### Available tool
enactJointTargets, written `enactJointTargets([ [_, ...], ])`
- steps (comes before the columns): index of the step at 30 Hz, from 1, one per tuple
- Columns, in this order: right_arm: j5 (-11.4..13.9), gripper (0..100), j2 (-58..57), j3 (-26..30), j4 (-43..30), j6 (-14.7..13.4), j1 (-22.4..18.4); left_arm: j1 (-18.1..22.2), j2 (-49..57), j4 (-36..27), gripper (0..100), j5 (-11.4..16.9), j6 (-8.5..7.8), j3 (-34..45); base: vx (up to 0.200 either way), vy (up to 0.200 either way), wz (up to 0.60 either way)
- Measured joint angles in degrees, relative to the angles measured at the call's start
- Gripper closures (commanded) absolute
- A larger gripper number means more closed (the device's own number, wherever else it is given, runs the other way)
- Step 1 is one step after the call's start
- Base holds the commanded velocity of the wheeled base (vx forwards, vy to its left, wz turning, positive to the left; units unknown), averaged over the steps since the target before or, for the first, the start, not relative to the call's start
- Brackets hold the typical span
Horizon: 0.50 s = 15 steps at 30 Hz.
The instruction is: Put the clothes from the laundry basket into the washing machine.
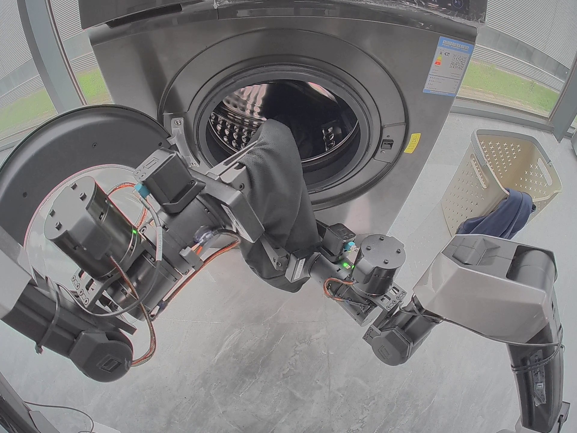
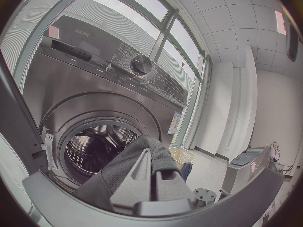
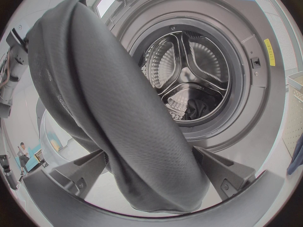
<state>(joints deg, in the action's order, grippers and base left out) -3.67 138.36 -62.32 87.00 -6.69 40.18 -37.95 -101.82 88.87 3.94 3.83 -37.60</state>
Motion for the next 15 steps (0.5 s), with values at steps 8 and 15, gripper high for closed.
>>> enactJointTargets([
  [8,-0.1,100,2.5,-4.2,-0.5,0.2,-0.8,-0.2,0.2,0.0,100,0.0,0.00,0.1,0.000,0.000,0.00],
  [15,-0.3,100,2.7,-4.7,-0.5,0.2,-0.9,0.9,0.1,0.0,100,0.0,0.44,0.3,0.000,0.000,0.00],
])
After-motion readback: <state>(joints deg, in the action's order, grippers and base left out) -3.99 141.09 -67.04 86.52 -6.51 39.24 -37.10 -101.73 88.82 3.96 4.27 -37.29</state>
